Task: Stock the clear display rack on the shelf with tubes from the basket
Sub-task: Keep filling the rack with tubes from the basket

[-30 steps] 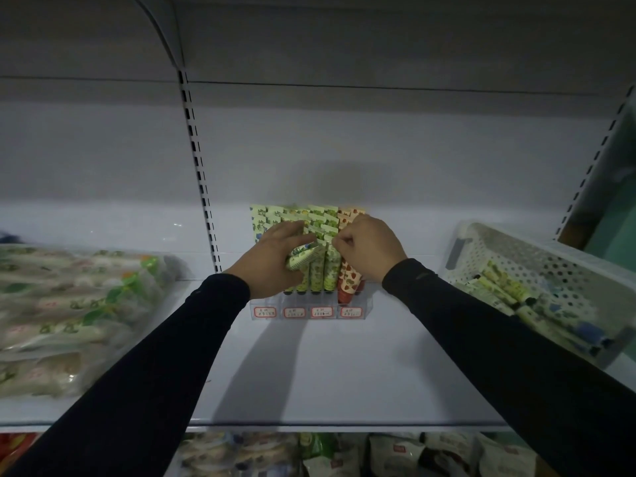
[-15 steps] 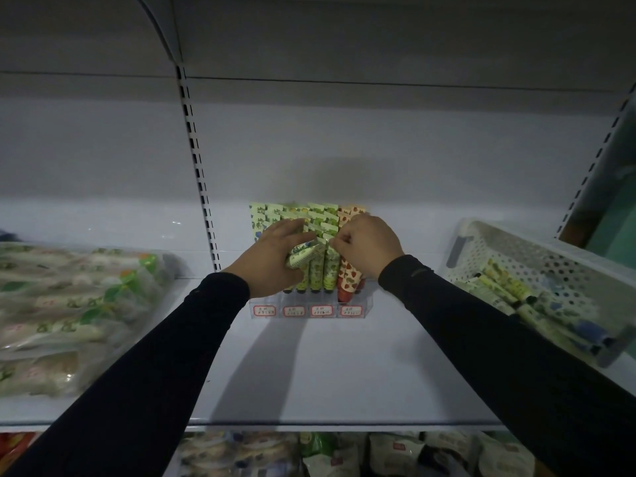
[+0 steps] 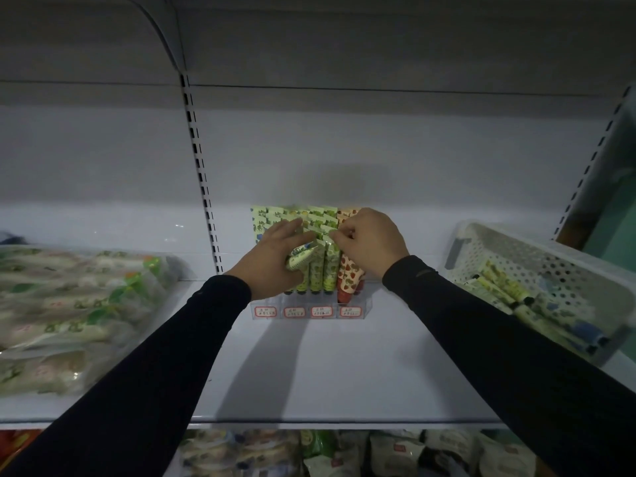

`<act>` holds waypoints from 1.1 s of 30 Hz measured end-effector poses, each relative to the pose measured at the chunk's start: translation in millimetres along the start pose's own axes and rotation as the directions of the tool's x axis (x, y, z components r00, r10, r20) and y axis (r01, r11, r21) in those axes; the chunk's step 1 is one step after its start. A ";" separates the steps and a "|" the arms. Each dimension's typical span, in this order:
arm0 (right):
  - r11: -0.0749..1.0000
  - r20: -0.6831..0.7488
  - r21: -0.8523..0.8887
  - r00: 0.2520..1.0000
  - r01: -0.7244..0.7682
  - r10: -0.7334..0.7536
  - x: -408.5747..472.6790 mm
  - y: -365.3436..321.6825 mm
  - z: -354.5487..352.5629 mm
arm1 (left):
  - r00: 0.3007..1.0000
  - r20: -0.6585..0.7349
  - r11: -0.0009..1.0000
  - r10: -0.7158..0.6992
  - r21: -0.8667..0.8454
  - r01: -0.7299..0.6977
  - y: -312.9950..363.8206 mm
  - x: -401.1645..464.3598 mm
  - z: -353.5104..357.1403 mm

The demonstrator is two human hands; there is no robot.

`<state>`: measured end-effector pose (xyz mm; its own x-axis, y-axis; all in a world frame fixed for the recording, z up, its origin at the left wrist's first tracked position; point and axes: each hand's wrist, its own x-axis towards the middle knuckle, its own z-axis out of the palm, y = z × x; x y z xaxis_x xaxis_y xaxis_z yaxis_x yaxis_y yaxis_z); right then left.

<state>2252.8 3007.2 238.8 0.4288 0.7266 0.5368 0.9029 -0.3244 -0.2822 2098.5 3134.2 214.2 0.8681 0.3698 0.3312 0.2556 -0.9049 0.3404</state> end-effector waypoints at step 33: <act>0.838 0.471 0.497 0.881 -0.227 -0.040 -99.6 -34.5 -20.3 | 0.821 0.338 0.035 -0.460 -0.917 0.397 77.3 -60.0 11.1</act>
<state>2179.5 2933.8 211.3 0.3270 0.9386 0.1097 0.6434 -0.1361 -0.7533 2070.8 3039.8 210.9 0.7393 0.6482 -0.1823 -0.0366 0.3090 0.9504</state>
